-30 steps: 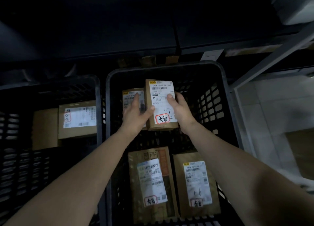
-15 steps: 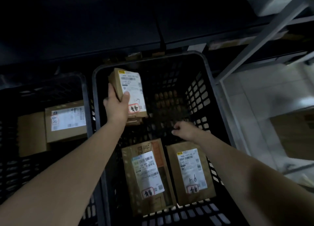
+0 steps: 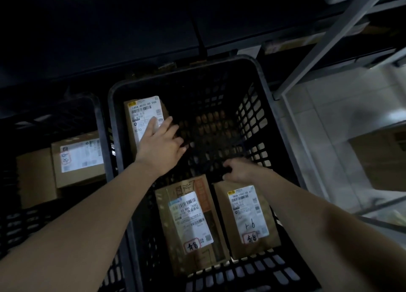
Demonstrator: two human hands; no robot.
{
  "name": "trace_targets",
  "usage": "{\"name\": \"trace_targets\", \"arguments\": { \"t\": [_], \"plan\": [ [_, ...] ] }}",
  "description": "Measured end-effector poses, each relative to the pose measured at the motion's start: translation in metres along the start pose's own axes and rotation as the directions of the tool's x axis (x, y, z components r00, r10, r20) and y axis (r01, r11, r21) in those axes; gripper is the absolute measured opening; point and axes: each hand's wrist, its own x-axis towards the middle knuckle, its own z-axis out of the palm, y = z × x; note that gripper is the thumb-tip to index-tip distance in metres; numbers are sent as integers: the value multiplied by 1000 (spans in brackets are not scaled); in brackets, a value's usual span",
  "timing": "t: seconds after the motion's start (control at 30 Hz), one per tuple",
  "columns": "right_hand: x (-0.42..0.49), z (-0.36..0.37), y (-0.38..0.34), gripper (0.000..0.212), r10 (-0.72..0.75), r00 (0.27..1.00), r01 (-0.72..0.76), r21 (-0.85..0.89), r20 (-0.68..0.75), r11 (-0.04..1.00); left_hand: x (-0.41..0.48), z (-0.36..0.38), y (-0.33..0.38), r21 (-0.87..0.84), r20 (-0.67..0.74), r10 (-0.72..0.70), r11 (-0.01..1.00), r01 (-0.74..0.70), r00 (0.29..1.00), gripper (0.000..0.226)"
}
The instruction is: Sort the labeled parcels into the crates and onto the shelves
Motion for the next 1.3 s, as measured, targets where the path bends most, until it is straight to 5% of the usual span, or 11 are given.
{"name": "trace_targets", "arguments": {
  "t": [0.07,0.17,0.23,0.33,0.43,0.6,0.77,0.93,1.0,1.3],
  "plan": [
    [-3,1,2,70,5,992,1,-47,130,999,-2,2,5,-12,-98,10,1000,-11,995,35],
    [-1,-1,4,78,74,964,-39,-139,256,989,1,10,23,-17,-321,249,963,-269,914,23],
    [3,-3,5,74,99,951,-51,-167,292,985,-1,17,43,-210,-166,347,902,-377,923,32],
    [14,0,7,89,82,930,-22,-168,359,985,2,40,68,-484,240,277,865,-132,930,40],
    [22,5,8,103,83,906,-32,-127,416,991,4,63,79,-495,371,186,868,24,910,39],
    [25,-2,-1,83,86,841,-50,-81,534,995,3,77,87,-560,310,50,816,139,949,39],
    [51,4,3,133,114,810,-127,-18,575,992,5,83,83,-651,335,12,726,222,942,36],
    [36,-11,-12,91,150,783,-43,-188,604,981,4,86,78,-671,336,36,711,212,941,38],
    [36,-11,-7,96,230,769,-60,-291,596,955,4,87,77,-680,333,55,706,199,942,39],
    [-1,-43,-40,108,160,892,19,-390,422,921,-10,57,72,-677,233,80,729,102,969,46]
  ]
}}
